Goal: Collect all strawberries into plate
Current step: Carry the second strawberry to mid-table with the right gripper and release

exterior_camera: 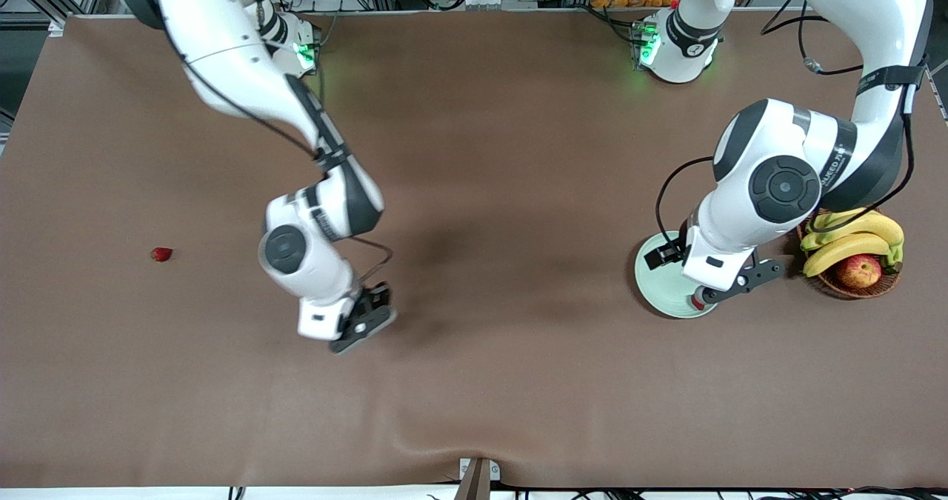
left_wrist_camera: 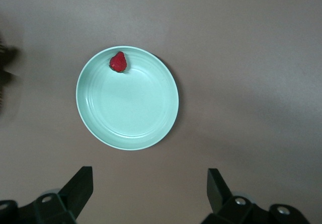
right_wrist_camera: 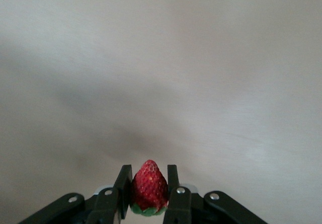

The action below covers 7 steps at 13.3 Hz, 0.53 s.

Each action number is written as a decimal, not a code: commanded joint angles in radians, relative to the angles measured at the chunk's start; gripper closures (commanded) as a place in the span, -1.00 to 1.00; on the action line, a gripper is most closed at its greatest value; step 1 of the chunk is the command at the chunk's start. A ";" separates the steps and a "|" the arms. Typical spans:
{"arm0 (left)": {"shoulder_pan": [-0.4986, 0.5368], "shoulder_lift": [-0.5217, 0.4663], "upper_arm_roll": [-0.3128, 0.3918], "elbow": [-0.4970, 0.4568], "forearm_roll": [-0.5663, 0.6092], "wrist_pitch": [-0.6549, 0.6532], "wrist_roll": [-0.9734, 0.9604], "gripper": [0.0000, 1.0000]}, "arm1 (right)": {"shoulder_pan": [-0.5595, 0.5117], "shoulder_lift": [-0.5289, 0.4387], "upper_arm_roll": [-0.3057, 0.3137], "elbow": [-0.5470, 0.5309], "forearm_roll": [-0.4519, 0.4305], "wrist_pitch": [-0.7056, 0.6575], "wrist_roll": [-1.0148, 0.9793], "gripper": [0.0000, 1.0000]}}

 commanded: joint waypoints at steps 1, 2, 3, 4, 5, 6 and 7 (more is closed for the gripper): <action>0.008 -0.002 -0.024 0.009 -0.015 -0.022 0.006 -1.00 | 0.064 0.020 -0.014 0.035 -0.003 0.027 0.167 1.00; 0.008 -0.002 -0.025 0.009 -0.015 -0.022 0.006 -1.00 | 0.087 0.032 -0.013 0.035 -0.002 0.067 0.221 1.00; 0.009 -0.001 -0.025 0.008 -0.015 -0.022 0.006 -1.00 | 0.115 0.050 -0.013 0.038 -0.002 0.105 0.288 1.00; 0.009 -0.001 -0.025 0.006 -0.015 -0.024 0.006 -1.00 | 0.141 0.069 -0.013 0.042 -0.002 0.142 0.345 1.00; 0.011 -0.001 -0.024 0.003 -0.015 -0.025 0.006 -1.00 | 0.164 0.090 -0.013 0.055 -0.002 0.170 0.396 1.00; 0.011 -0.002 -0.024 0.003 -0.015 -0.027 0.005 -1.00 | 0.185 0.115 -0.013 0.073 -0.002 0.190 0.442 1.00; 0.011 -0.004 -0.025 0.005 -0.015 -0.027 0.008 -1.00 | 0.205 0.141 -0.013 0.103 -0.002 0.199 0.485 1.00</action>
